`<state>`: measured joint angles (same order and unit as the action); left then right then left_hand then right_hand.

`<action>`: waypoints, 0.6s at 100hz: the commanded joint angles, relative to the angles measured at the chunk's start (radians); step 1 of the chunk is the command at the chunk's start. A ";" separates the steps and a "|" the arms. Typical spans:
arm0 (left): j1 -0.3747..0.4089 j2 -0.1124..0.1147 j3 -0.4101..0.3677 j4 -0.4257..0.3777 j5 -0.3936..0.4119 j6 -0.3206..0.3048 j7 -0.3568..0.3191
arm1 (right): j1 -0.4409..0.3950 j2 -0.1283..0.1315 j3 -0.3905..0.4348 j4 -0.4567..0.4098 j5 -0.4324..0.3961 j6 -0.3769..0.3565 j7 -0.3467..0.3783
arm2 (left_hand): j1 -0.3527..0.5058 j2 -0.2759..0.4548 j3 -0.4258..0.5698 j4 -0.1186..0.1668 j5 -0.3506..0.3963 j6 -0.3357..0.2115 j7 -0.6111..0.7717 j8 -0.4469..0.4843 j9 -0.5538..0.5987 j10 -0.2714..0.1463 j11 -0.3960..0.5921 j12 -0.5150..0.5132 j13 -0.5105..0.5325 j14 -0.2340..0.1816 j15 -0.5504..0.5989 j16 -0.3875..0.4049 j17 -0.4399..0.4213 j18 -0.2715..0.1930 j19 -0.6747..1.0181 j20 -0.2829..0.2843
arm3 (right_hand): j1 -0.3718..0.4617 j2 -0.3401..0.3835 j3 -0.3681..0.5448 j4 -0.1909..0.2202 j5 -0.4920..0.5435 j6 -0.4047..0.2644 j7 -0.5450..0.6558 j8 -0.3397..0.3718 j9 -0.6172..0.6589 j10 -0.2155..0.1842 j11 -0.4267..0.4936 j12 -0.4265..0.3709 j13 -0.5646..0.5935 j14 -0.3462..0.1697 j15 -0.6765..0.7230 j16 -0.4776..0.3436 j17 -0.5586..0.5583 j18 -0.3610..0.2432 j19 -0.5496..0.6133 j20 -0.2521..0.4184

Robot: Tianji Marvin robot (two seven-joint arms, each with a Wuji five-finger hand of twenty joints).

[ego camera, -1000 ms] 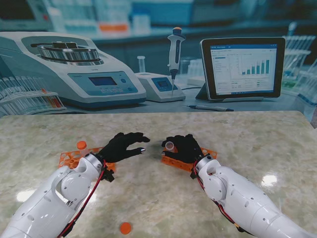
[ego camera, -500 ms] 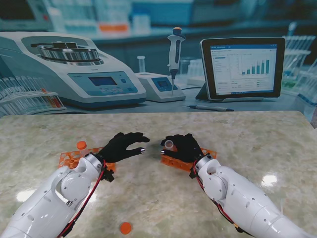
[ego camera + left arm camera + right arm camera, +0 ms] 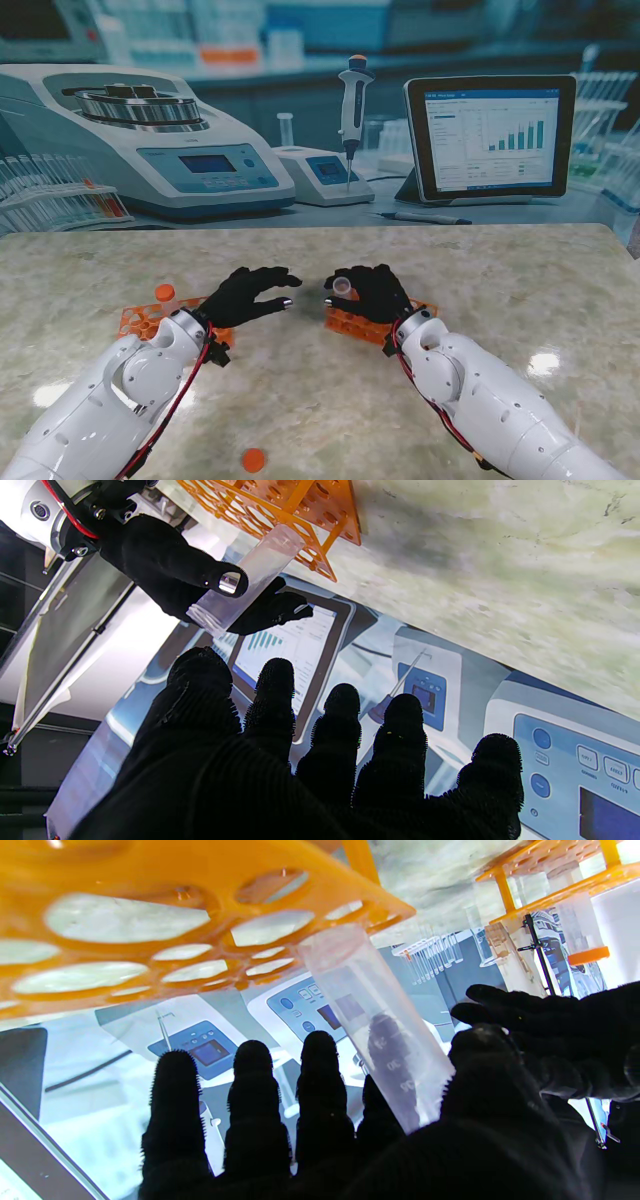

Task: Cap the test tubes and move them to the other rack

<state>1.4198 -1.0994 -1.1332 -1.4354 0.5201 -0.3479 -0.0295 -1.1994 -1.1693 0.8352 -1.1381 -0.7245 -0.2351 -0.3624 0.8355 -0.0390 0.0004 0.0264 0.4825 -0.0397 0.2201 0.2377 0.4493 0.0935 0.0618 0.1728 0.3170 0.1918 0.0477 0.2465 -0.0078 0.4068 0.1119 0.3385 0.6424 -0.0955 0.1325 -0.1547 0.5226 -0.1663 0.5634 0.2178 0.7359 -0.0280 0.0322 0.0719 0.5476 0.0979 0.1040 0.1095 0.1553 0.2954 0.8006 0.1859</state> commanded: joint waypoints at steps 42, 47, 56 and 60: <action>0.002 0.000 -0.003 -0.001 -0.001 -0.009 -0.002 | -0.090 0.024 0.094 -0.145 -0.044 -0.014 0.026 | 0.001 0.040 -0.013 -0.009 0.011 0.003 -0.009 -0.002 0.015 0.002 -0.016 -0.020 0.008 -0.022 0.005 -0.001 -0.017 -0.016 -0.046 -0.021 | 0.212 0.202 -0.168 0.067 0.027 -0.153 0.072 -0.049 0.113 -0.045 0.067 0.036 0.123 0.007 0.021 0.070 0.049 0.040 0.033 0.082; 0.002 0.000 -0.003 -0.001 -0.002 -0.010 -0.002 | -0.103 0.026 0.105 -0.163 -0.047 -0.018 0.028 | -0.001 0.041 -0.013 -0.010 0.009 0.000 -0.010 -0.003 0.016 0.001 -0.015 -0.020 0.011 -0.021 0.006 -0.001 -0.016 -0.016 -0.046 -0.021 | 0.214 0.203 -0.169 0.067 0.036 -0.153 0.076 -0.044 0.122 -0.042 0.072 0.038 0.131 0.013 0.024 0.072 0.053 0.042 0.034 0.082; 0.002 0.001 -0.003 -0.001 -0.002 -0.011 -0.002 | -0.127 0.029 0.126 -0.195 -0.055 -0.024 0.027 | 0.000 0.041 -0.013 -0.009 0.010 0.002 -0.009 -0.002 0.016 0.000 -0.015 -0.019 0.010 -0.021 0.005 -0.001 -0.016 -0.016 -0.046 -0.021 | 0.224 0.205 -0.166 0.069 0.059 -0.154 0.089 -0.027 0.150 -0.030 0.091 0.048 0.147 0.056 0.035 0.080 0.067 0.046 0.043 0.084; 0.002 0.001 -0.003 -0.001 -0.002 -0.011 -0.003 | -0.138 0.029 0.134 -0.208 -0.058 -0.026 0.024 | 0.001 0.041 -0.013 -0.009 0.010 0.002 -0.009 -0.002 0.015 0.001 -0.015 -0.019 0.010 -0.021 0.005 -0.001 -0.016 -0.016 -0.046 -0.021 | 0.233 0.206 -0.168 0.068 0.072 -0.151 0.087 -0.005 0.169 -0.025 0.107 0.064 0.157 0.071 0.049 0.093 0.078 0.044 0.058 0.091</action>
<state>1.4207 -1.0994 -1.1359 -1.4354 0.5192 -0.3571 -0.0289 -1.3178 -1.1419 0.9685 -1.3261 -0.7794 -0.2566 -0.3316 0.8355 -0.0388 0.0004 0.0264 0.4826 -0.0397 0.2201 0.2377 0.4493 0.0935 0.0618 0.1728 0.3170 0.1916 0.0477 0.2465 -0.0078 0.4067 0.1119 0.3385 0.7809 -0.0491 -0.0948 -0.1202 0.5227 -0.1974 0.6269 0.1858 0.8716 -0.0403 0.1204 0.1155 0.6731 0.1413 0.1106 0.1815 0.2259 0.3224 0.8338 0.2620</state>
